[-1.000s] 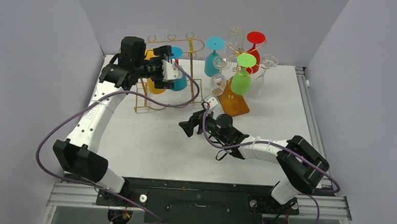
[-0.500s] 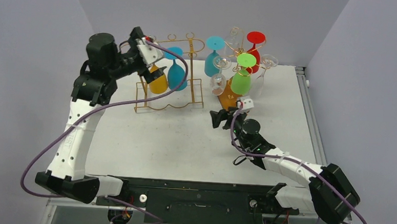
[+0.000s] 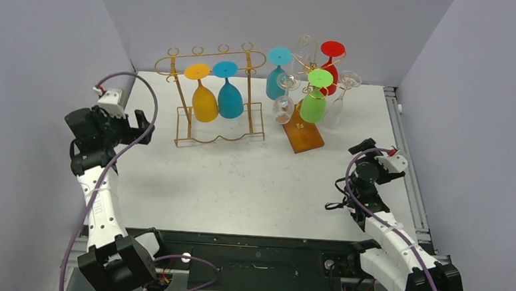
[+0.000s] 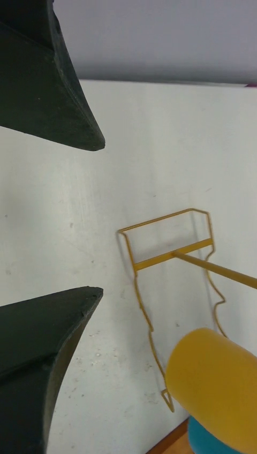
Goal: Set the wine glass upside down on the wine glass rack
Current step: Reset both arms
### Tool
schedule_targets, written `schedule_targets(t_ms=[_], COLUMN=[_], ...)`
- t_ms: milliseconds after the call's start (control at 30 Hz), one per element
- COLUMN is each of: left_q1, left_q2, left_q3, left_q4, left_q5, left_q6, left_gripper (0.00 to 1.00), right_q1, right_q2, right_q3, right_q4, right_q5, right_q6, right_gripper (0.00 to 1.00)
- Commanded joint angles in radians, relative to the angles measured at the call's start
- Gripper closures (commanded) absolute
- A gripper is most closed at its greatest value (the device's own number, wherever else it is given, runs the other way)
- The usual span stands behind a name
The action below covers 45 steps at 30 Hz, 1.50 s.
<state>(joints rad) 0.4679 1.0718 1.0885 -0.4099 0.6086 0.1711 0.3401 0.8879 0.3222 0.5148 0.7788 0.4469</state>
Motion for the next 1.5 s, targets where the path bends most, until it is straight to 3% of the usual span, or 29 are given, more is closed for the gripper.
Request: schedule_targets(t_ms=[0, 200, 400, 700, 933, 1067, 1133, 1267, 1333, 1367, 1467], left_q1=[0.005, 0.005, -0.004, -0.115, -0.156, -0.187, -0.236, -0.318, -0.377, -0.397, -0.448], left_q2=[-0.076, -0.026, 0.11, 0.23, 0.302, 0.329, 0.332, 0.346, 0.374, 0.416, 0.391], left_q3=[-0.232, -0.494, -0.597, -0.755, -0.76, -0.854, -0.883, -0.927, -0.939, -0.94, -0.83], left_q4=[0.206, 0.51, 0.762, 1.236, 1.301, 1.549, 1.585, 1.658, 1.668, 1.733, 1.478], left_q5=[-0.052, -0.077, -0.026, -0.145, -0.179, -0.212, -0.278, -0.39, -0.485, -0.521, -0.638], left_q6=[-0.063, -0.117, -0.245, -0.307, -0.356, -0.416, -0.374, -0.324, -0.287, -0.278, -0.264], left_gripper=[0.04, 0.04, 0.04, 0.04, 0.04, 0.04, 0.04, 0.04, 0.04, 0.04, 0.04], right_q1=[-0.183, -0.408, -0.433, -0.431, -0.427, -0.355, -0.31, -0.258, -0.253, -0.246, -0.271], right_q2=[0.033, 0.188, 0.275, 0.251, 0.276, 0.338, 0.381, 0.422, 0.494, 0.467, 0.482], right_q3=[-0.016, 0.035, 0.079, 0.017, -0.094, -0.082, -0.133, -0.156, -0.187, -0.166, -0.077], right_q4=[-0.031, 0.0, 0.11, 0.15, 0.353, 0.399, 0.55, 0.635, 0.783, 0.699, 0.54], right_q5=[0.093, -0.075, -0.163, -0.246, -0.262, -0.225, -0.196, -0.2, -0.194, -0.185, -0.21], right_q6=[0.11, 0.19, 0.043, -0.085, -0.09, -0.156, -0.2, -0.262, -0.285, -0.272, -0.246], right_gripper=[0.06, 0.06, 0.06, 0.06, 0.06, 0.06, 0.06, 0.06, 0.06, 0.06, 0.02])
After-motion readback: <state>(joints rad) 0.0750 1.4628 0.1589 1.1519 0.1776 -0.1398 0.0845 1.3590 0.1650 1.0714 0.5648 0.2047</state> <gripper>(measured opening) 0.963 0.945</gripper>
